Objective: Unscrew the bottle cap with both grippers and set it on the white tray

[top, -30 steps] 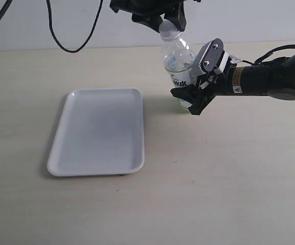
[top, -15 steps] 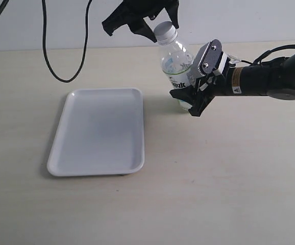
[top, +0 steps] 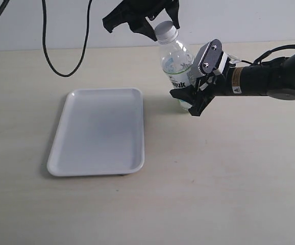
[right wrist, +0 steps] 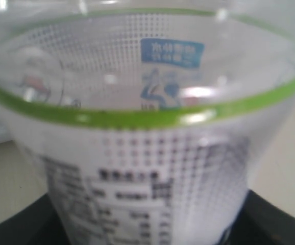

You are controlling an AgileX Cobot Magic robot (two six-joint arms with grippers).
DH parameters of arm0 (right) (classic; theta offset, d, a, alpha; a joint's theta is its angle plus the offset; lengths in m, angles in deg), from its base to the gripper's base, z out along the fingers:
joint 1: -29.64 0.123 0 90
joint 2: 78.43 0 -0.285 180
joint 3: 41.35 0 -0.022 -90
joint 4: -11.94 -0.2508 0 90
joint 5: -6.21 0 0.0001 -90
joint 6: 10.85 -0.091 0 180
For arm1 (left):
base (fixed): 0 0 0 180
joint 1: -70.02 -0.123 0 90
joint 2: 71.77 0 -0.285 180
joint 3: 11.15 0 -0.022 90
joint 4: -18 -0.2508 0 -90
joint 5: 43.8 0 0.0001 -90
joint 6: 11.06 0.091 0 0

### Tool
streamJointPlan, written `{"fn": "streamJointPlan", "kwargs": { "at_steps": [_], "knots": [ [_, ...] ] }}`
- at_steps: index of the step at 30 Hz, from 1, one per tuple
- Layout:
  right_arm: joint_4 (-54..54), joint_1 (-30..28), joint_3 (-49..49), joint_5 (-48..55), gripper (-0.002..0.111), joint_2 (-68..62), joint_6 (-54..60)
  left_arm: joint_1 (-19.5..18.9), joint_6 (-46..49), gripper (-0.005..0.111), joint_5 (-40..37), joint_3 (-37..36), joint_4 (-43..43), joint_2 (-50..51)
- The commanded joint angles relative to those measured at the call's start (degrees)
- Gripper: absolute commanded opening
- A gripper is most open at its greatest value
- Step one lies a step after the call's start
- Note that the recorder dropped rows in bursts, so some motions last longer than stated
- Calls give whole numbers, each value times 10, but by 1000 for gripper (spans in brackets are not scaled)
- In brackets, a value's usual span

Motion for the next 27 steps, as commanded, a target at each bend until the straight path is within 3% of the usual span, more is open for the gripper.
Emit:
{"fn": "streamJointPlan", "kwargs": {
  "at_steps": [1, 8, 27],
  "knots": [
    [6, 1, 2, 24, 0, -4, -13, 0, 17, 37, -1, -2, 13, -4],
    [6, 1, 2, 24, 0, -4, -13, 0, 50, 104, -1, -2, 13, -4],
    [10, 1, 2, 19, 0, -4, -27, 0, 460, 105, 11, -2, -49, -7]
  ]
}}
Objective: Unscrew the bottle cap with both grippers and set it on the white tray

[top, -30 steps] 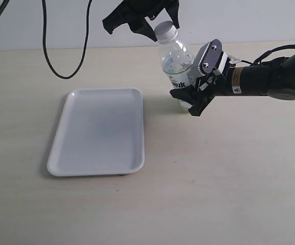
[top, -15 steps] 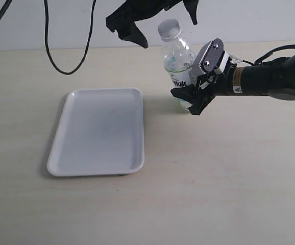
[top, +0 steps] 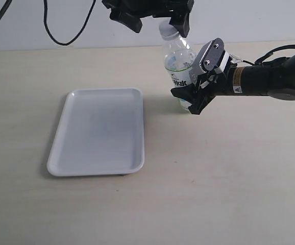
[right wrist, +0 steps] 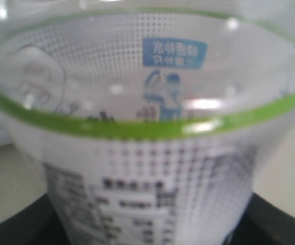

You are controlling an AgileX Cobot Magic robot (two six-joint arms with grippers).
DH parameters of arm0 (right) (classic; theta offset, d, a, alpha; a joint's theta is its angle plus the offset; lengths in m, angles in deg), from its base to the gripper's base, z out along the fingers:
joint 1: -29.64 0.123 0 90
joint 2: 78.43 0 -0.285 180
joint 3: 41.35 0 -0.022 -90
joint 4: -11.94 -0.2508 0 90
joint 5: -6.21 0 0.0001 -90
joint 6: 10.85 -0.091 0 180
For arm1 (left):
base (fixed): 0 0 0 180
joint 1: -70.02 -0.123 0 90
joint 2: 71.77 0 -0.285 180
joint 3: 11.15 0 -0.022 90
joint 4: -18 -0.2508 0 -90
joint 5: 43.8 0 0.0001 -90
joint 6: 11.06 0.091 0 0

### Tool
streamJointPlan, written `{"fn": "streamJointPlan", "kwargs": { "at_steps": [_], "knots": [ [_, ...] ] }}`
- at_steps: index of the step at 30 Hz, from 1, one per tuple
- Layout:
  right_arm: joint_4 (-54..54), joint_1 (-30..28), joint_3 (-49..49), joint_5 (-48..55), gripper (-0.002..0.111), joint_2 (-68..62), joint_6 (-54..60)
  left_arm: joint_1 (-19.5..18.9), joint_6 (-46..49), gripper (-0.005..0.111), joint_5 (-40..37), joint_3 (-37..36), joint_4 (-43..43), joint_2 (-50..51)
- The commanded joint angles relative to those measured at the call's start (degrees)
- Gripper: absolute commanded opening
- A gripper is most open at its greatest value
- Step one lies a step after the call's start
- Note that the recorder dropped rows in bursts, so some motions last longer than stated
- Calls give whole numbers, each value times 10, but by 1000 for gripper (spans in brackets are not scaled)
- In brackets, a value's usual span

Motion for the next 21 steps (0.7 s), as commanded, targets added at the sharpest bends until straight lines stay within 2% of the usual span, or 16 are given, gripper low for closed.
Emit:
{"fn": "streamJointPlan", "kwargs": {
  "at_steps": [1, 14, 21],
  "knots": [
    [17, 1, 2, 26, 0, -4, -4, 0, 112, 105, 5, -2, -10, -9],
    [17, 1, 2, 52, 0, -4, -4, 0, 336, 105, 4, -2, 71, -15],
    [17, 1, 2, 52, 0, -4, -4, 0, 334, 105, 8, -2, 77, -15]
  ]
}}
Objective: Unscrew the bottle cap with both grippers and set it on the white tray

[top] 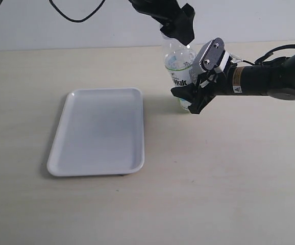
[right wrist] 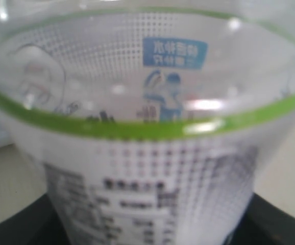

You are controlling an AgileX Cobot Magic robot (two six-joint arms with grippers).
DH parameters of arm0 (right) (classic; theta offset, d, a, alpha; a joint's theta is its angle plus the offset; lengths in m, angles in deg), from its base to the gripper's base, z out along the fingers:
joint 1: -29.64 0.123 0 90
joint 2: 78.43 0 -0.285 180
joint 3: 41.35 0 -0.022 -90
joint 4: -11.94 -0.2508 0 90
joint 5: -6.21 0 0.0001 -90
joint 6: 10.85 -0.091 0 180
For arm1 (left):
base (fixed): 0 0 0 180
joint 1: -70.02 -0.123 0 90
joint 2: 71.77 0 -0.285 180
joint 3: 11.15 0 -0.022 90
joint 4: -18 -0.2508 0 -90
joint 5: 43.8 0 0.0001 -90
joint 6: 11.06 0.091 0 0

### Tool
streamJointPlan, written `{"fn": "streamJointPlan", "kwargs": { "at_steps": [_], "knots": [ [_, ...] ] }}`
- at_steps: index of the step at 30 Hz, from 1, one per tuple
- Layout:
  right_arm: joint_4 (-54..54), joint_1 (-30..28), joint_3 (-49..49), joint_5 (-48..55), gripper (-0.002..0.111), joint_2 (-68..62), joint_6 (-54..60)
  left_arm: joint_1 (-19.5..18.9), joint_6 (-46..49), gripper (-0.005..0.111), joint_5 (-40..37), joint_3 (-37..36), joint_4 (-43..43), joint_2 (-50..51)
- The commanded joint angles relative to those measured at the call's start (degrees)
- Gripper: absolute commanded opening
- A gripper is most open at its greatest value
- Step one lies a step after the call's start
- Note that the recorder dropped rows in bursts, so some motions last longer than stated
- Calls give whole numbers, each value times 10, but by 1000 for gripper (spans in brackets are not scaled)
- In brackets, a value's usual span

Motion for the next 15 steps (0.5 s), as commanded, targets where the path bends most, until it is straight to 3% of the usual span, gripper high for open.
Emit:
{"fn": "streamJointPlan", "kwargs": {
  "at_steps": [1, 15],
  "knots": [
    [17, 1, 2, 43, 0, -4, 1, 0, -5, 105, 7, -1, 9, -5],
    [17, 1, 2, 43, 0, -4, 1, 0, -2, 100, 4, -1, 7, -4]
  ]
}}
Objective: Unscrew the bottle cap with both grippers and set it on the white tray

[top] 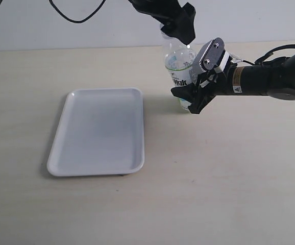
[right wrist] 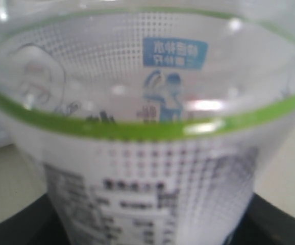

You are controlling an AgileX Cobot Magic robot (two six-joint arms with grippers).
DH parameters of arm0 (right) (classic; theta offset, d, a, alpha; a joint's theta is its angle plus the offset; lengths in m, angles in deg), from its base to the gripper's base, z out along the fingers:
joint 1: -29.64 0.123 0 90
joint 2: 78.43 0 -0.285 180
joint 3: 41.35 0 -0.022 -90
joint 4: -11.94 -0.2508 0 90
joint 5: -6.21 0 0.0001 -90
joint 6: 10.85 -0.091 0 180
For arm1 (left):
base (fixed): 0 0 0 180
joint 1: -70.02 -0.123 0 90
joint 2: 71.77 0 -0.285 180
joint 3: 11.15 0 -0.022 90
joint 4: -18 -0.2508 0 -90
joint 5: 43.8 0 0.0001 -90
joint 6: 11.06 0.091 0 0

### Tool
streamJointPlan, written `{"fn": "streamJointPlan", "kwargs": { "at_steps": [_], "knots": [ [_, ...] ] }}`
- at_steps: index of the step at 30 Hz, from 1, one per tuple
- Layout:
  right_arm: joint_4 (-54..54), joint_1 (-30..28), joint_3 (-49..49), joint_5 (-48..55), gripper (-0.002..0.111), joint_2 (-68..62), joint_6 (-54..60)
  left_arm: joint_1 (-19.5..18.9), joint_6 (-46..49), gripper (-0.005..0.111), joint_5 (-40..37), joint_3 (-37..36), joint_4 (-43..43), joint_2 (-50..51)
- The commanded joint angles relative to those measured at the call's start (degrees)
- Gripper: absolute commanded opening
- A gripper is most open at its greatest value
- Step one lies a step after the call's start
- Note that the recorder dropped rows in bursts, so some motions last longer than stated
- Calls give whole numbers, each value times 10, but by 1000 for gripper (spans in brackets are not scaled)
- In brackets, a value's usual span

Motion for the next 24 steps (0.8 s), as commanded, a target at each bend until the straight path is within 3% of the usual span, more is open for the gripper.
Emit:
{"fn": "streamJointPlan", "kwargs": {
  "at_steps": [1, 24],
  "knots": [
    [17, 1, 2, 42, 0, -4, 2, 0, 6, 100, 4, -1, 3, -4],
    [19, 1, 2, 42, 0, -4, 0, 0, 3, 100, -4, -1, 8, 9]
  ]
}}
